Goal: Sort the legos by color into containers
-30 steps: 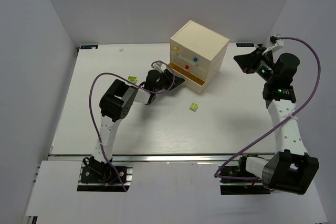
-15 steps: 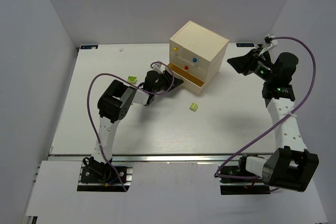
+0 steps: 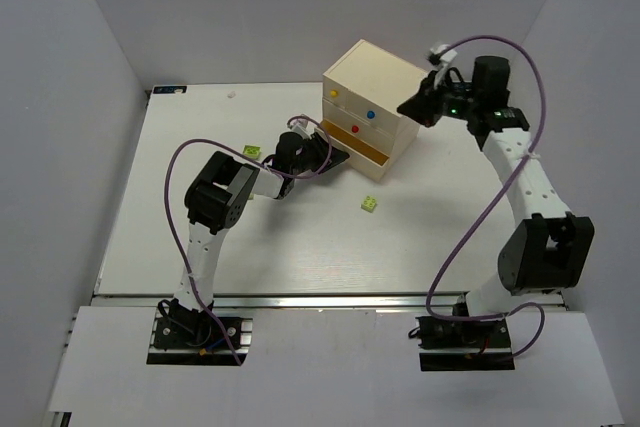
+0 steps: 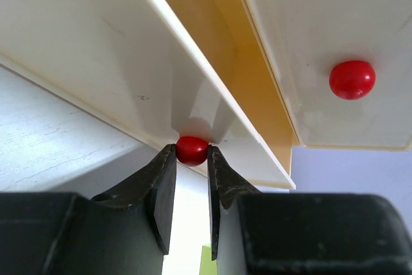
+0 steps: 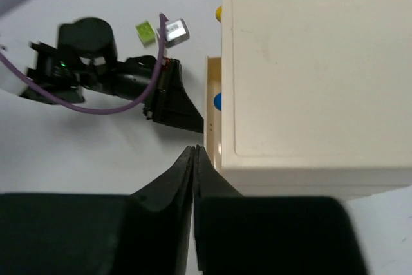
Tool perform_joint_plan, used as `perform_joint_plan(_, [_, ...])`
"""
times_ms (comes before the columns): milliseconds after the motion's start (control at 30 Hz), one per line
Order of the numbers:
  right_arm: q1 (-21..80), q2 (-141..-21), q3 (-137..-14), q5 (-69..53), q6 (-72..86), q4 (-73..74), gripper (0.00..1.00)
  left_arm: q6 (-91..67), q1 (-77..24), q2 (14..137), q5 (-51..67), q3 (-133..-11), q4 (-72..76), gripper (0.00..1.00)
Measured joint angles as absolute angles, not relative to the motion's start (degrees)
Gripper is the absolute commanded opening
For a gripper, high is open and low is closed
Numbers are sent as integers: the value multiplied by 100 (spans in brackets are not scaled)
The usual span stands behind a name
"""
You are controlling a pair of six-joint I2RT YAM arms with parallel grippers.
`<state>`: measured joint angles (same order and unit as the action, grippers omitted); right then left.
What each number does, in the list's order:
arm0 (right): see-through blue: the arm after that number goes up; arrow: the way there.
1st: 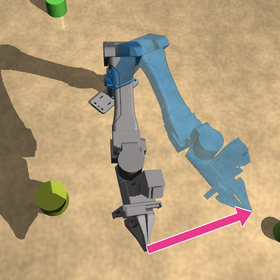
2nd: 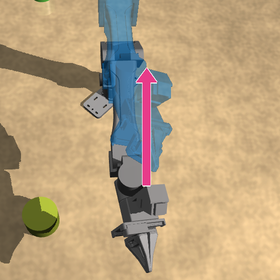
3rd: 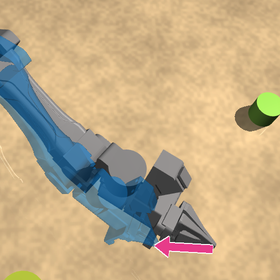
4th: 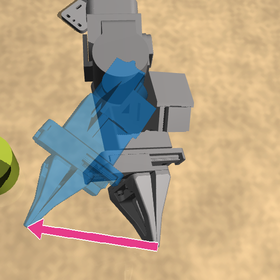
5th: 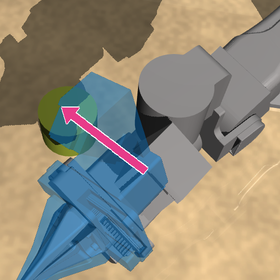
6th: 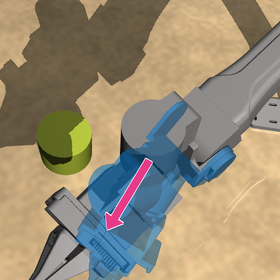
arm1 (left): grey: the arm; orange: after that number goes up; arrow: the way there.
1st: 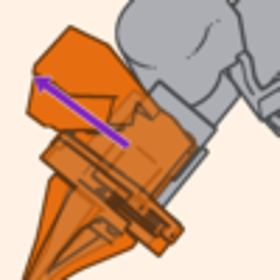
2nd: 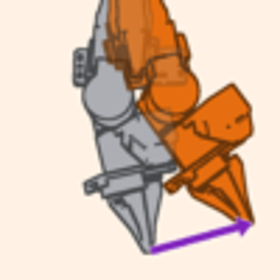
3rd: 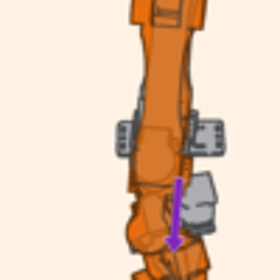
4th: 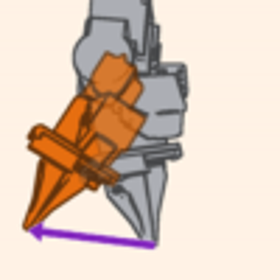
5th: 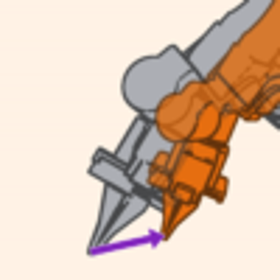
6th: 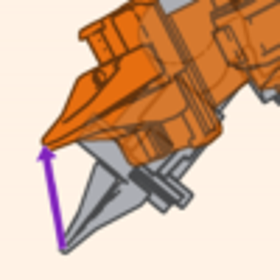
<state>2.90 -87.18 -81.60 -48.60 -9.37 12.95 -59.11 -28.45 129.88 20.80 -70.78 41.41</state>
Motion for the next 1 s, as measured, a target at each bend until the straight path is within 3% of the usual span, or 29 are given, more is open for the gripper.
perform_joint_plan(67, [650,-8888,-8353,-4410,-1461,1599,46,-5900,-2840,12988,2093,-7089,4119,16])
perform_joint_plan(100, [814,-8884,-8333,-4158,-1660,1706,71,-5896,-2838,12988,2102,-7100,4106,16])
perform_joint_plan(133, [956,-8855,-8298,-3942,-1774,1723,79,-5889,-2834,12988,2110,-7111,4084,16])
perform_joint_plan(200, [1247,-8805,-8278,-3481,-2086,1752,84,-5872,-2827,12988,2147,-7142,4027,16])
perform_joint_plan(400, [1870,-9122,-8976,-2141,-2602,2091,83,-5846,-2818,12988,2206,-7194,3938,16])
perform_joint_plan(767, [2519,-9856,-9146,515,-3181,1968,78,-5828,-2816,12988,2222,-7196,3927,16])
perform_joint_plan(1000, [2617,-10029,-9251,1201,-3411,1953,64,-5817,-2814,12988,2217,-7190,3940,15])
